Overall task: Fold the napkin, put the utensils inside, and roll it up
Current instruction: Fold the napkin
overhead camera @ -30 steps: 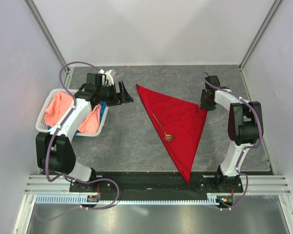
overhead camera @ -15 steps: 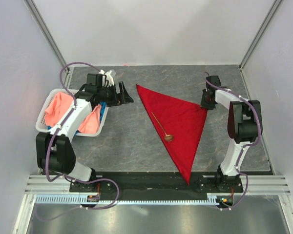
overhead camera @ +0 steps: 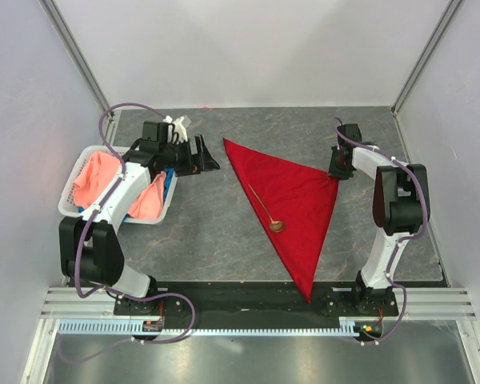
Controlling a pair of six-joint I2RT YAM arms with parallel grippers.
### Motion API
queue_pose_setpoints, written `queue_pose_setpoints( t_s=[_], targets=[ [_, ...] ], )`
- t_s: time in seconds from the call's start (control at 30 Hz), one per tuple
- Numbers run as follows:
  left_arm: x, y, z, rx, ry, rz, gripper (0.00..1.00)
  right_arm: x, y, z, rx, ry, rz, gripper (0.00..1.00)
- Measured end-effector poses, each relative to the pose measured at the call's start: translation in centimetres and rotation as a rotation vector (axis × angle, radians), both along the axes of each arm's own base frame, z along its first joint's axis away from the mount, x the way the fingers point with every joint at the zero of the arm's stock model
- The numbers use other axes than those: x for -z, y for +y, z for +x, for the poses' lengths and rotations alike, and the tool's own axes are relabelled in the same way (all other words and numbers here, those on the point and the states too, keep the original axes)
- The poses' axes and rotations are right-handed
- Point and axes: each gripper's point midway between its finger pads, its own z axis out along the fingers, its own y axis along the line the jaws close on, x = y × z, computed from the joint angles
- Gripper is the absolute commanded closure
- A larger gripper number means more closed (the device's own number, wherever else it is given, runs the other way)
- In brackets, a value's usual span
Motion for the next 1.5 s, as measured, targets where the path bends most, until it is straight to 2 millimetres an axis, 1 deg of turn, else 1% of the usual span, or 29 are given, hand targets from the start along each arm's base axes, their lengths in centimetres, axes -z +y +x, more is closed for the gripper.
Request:
queue_pose_setpoints(
  t_s=[0.13,0.4,0.47,0.5,0.53,0.6,0.63,0.83,1.07,1.17,1.37,1.5],
  targets=[
    [0.0,0.0,0.0,0.002,0.000,-0.002,0.09,-0.1,-0.1,0.0,0.003,-0.004,-0.007,0.69],
    [-0.1,-0.3,-0.1,0.014,-0.003,-0.014,0.09,-0.5,-0.2,0.5,-0.008,-0.026,-0.013,0.74],
    [-0.1,-0.3,-0.1,0.015,-0.004,-0.015,0.09,-0.5,-0.2,0.6,-0.013,-0.028,-0.015,0.79],
    [-0.1,-0.3,-0.1,0.016,-0.005,-0.016,0.09,-0.5,-0.2,0.6,-0.016,-0.029,-0.017,0.85],
    [-0.2,-0.3,-0.1,0.016,-0.006,-0.017,0.09,-0.5,-0.2,0.6,-0.019,-0.029,-0.019,0.94],
    [-0.2,-0.3,-0.1,0.017,-0.006,-0.017,0.09,-0.5,-0.2,0.6,-0.021,-0.028,-0.020,0.99],
    [-0.2,-0.3,-0.1,0.017,-0.006,-0.018,0.09,-0.5,-0.3,0.6,-0.024,-0.028,-0.022,1.00],
    [-0.1,-0.4,-0.1,0.019,-0.004,-0.020,0.09,-0.8,-0.3,0.3,-0.028,-0.034,-0.023,1.00],
    [0.0,-0.4,-0.3,0.024,0.001,-0.024,0.09,-2.8,-0.3,0.1,-0.027,-0.077,-0.022,1.00],
    [0.0,-0.5,-0.4,0.031,0.003,-0.030,0.09,-3.2,-0.3,0.1,-0.027,-0.088,-0.022,1.00],
    [0.1,-0.6,-0.5,0.032,0.006,-0.031,0.09,-2.5,-0.4,-0.7,-0.026,-0.062,-0.026,1.00],
    [0.1,-0.6,-0.5,0.033,0.005,-0.031,0.09,-2.2,-0.5,-0.7,-0.023,-0.056,-0.031,1.00]
  ],
)
